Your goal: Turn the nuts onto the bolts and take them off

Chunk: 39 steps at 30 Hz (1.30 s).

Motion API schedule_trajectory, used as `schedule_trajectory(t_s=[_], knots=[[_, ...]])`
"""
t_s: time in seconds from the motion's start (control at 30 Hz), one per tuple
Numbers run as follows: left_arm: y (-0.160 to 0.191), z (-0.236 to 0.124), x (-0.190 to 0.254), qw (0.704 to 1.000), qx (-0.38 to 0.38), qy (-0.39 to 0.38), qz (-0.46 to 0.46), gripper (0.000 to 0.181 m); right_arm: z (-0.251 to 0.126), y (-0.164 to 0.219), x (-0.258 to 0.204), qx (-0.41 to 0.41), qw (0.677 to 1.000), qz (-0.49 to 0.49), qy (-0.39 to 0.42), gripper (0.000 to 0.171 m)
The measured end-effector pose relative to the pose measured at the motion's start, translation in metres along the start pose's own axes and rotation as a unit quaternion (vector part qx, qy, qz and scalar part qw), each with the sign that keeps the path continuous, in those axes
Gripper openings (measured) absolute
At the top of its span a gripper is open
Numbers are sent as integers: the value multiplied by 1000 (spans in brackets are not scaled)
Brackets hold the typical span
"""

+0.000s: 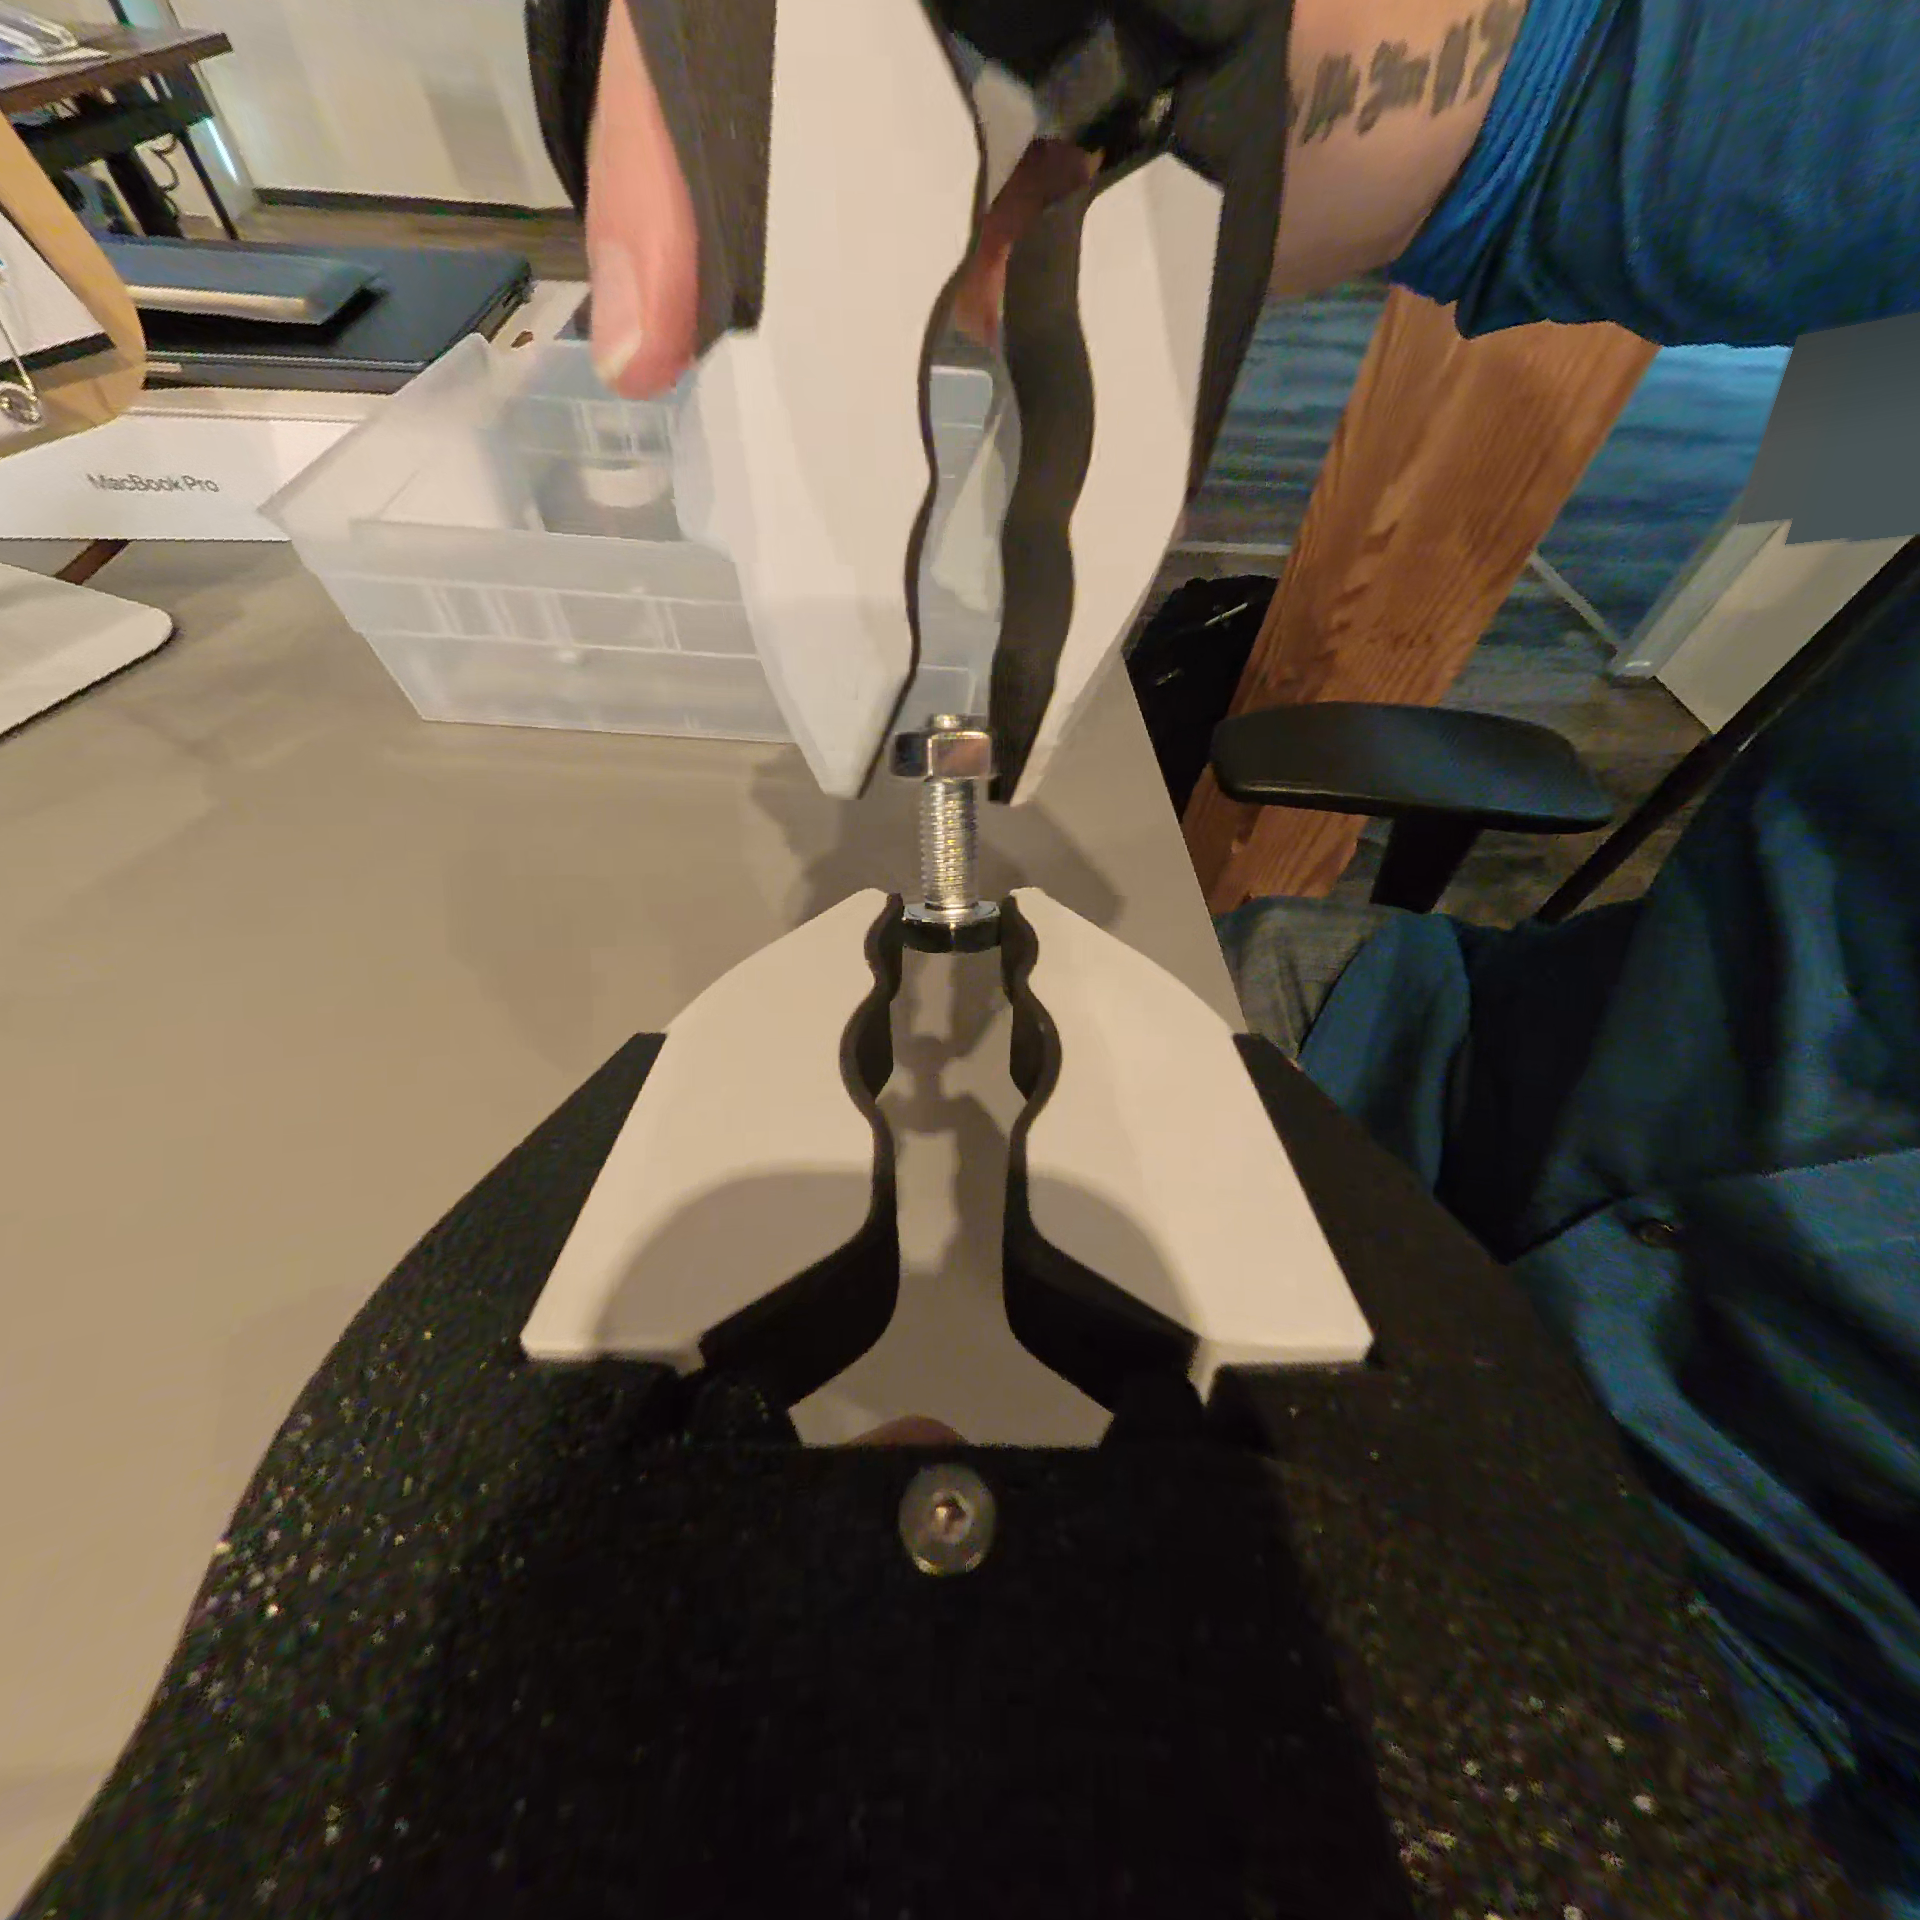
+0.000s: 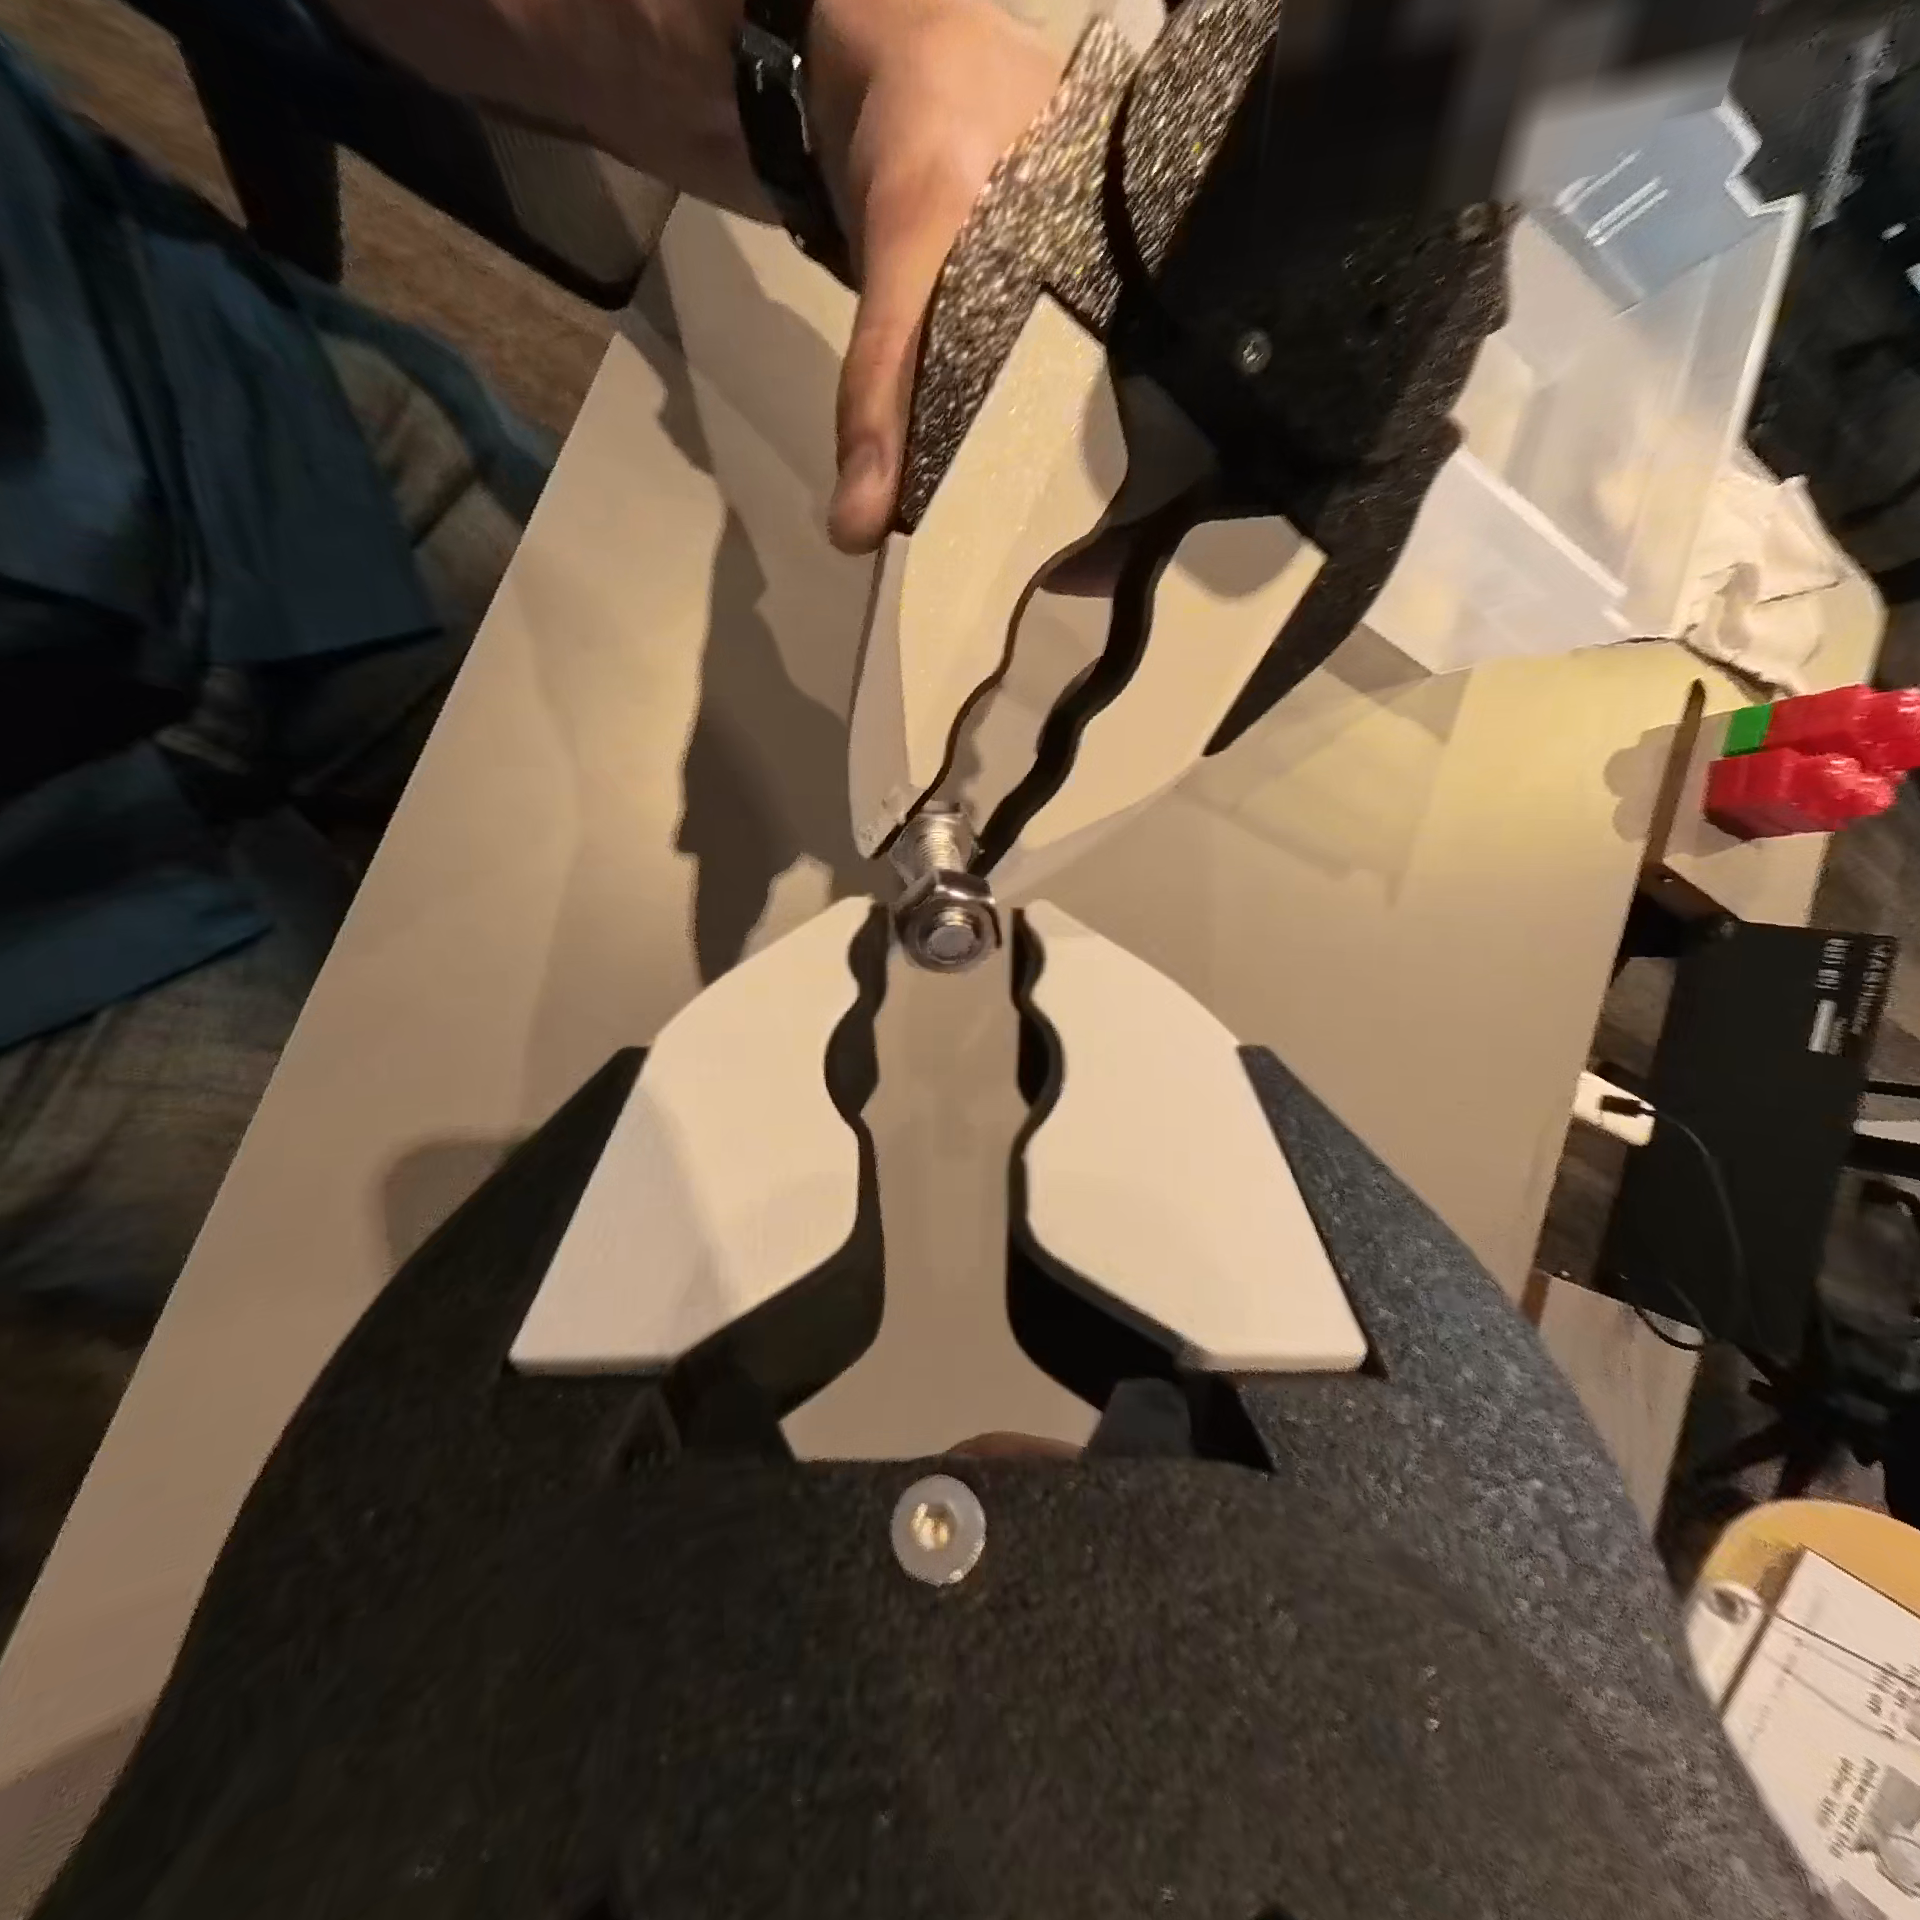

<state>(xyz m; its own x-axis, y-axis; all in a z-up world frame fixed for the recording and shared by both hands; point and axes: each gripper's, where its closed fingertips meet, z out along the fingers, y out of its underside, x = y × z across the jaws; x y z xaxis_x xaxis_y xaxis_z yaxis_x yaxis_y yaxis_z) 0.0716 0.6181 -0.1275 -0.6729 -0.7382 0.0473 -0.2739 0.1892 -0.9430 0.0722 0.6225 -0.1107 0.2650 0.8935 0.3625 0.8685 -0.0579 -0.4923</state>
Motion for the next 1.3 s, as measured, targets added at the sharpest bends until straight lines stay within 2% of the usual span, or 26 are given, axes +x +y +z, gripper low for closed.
schedule_trajectory(t_s=[0.13,0.2,0.27,0.37,0.47,0.57,0.6,0.63,0.67,0.73,0.8,0.83,0.9,1.0,1.07,1.23,1.3], knots=[[2,2,-3,1000,-12,-15,16,17,2,2,-2,-2,999,36,-20,17],[4,2,-9,998,-27,-47,31,17,2,5,1,-9,995,97,-27,17],[8,0,-18,992,-55,-98,56,17,5,11,5,-22,979,201,-35,17],[13,-3,-30,979,-98,-158,87,17,11,18,7,-12,926,373,-60,17],[16,-3,-38,968,-119,-194,102,17,14,21,10,33,849,519,-96,17],[16,-3,-39,966,-122,-201,108,17,14,18,9,92,785,593,-154,18],[15,-2,-38,967,-119,-198,105,17,13,18,9,103,773,602,-174,19],[15,-2,-37,969,-116,-194,101,17,12,19,8,107,775,595,-183,24],[15,-1,-37,971,-112,-190,97,17,12,20,9,112,791,575,-176,37],[15,0,-34,977,-99,-169,81,17,7,24,14,107,853,493,-136,40],[14,0,-31,984,-81,-145,62,17,-1,25,25,97,923,369,-54,48],[13,0,-29,988,-71,-129,53,17,-6,25,28,81,950,302,-14,47],[9,0,-24,993,-48,-101,37,17,-11,20,25,54,984,167,35,43],[6,1,-17,997,-29,-65,24,17,-9,12,13,19,998,36,55,39],[6,2,-13,998,-27,-51,22,17,-5,8,8,11,999,1,48,37],[5,4,-9,998,-30,-46,31,17,-1,6,3,0,1000,-12,28,18],[6,5,-9,997,-35,-52,38,17,0,6,3,3,1000,14,17,18]])
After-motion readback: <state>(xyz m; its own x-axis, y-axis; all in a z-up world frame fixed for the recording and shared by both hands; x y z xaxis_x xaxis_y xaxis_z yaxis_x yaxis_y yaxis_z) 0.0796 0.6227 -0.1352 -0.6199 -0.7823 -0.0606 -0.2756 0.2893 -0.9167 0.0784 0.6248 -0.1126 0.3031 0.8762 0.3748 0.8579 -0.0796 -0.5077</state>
